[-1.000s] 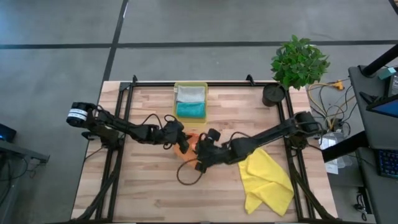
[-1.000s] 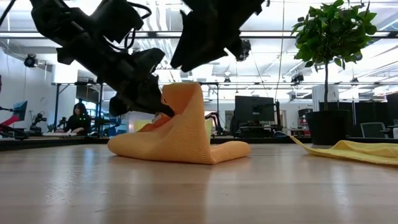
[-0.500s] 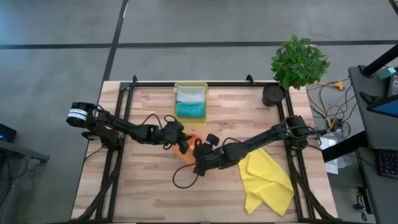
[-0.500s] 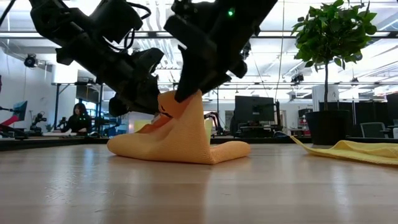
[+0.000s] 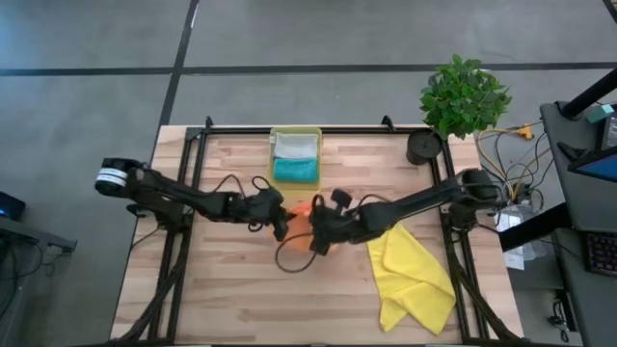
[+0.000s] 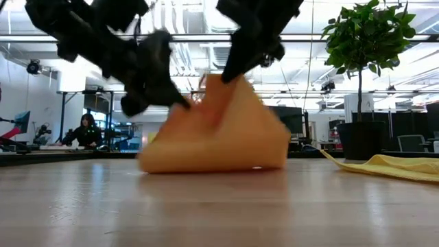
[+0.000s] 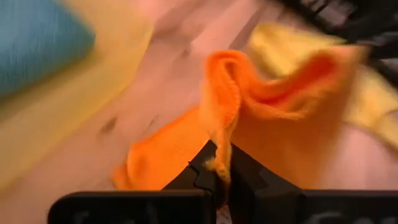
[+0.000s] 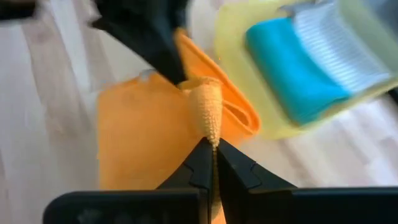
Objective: Fold microfiber towels
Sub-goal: Fold the orange microfiber cloth
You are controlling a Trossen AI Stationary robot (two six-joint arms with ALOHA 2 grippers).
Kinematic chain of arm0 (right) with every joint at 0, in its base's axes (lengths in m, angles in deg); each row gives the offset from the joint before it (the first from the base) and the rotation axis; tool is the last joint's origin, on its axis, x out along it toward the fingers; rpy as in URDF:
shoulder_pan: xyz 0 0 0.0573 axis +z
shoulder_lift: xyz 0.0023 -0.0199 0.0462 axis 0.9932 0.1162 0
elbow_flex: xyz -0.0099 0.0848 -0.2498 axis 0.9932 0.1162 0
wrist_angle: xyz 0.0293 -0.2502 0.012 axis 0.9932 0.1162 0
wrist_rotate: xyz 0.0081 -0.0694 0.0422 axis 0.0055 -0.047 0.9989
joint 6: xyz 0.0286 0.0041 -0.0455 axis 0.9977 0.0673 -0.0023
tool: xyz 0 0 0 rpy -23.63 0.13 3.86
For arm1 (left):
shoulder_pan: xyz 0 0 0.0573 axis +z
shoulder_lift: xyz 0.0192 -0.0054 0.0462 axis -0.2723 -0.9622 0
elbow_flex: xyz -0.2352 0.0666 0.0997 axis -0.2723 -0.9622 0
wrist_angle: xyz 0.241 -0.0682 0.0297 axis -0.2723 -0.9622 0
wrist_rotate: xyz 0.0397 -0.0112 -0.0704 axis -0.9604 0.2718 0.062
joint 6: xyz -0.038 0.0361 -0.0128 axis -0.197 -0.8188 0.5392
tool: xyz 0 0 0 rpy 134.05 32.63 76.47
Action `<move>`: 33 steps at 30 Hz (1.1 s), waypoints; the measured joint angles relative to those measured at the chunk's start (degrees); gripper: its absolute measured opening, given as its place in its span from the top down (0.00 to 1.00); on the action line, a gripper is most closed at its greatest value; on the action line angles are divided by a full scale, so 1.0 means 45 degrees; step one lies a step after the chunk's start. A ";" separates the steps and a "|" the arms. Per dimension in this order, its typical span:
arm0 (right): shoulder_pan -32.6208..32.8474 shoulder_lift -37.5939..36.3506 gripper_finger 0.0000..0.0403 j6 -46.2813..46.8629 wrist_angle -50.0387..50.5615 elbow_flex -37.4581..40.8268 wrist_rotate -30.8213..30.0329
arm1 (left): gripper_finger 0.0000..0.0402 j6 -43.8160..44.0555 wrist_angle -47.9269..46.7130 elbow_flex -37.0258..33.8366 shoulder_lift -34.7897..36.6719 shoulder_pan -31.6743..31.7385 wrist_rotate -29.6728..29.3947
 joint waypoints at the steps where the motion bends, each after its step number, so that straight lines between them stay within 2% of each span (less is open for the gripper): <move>1: -0.0051 -0.0427 0.98 -0.0159 -0.0013 0.0245 -0.0009 | 1.00 -0.0252 0.0077 0.0005 0.0391 -0.0007 -0.0002; 3: -0.0161 -0.1411 0.98 -0.0498 -0.0151 0.0773 -0.0047 | 1.00 -0.0942 -0.0170 0.0005 0.1367 -0.0012 -0.0213; 7: -0.0622 -0.3560 0.98 -0.1217 -0.0836 0.2363 -0.0008 | 1.00 -0.2803 -0.1176 0.0155 0.3453 0.0005 -0.1632; 11: -0.1864 -0.5653 0.98 -0.2227 -0.2429 0.4044 0.0162 | 1.00 -0.5584 -0.1172 0.0173 0.5080 0.0331 -0.3028; 16: -0.4163 -0.7539 0.98 -0.3707 -0.5436 0.5464 0.2169 | 1.00 -0.7843 -0.1110 0.0507 0.6082 0.1424 -0.3127; 19: -0.5264 -0.7975 0.98 -0.4245 -0.6261 0.5495 0.2705 | 1.00 -0.8889 -0.1141 0.1110 0.6186 0.2113 -0.3058; 22: -0.5955 -0.7975 0.98 -0.4781 -0.6142 0.4978 0.3238 | 1.00 -0.9753 -0.1248 0.2029 0.5855 0.2882 -0.2786; 33: -0.6996 -0.6781 0.98 -0.6701 -0.5849 0.2232 0.3599 | 1.00 -1.1562 -0.3026 0.6011 0.3350 0.5285 -0.1058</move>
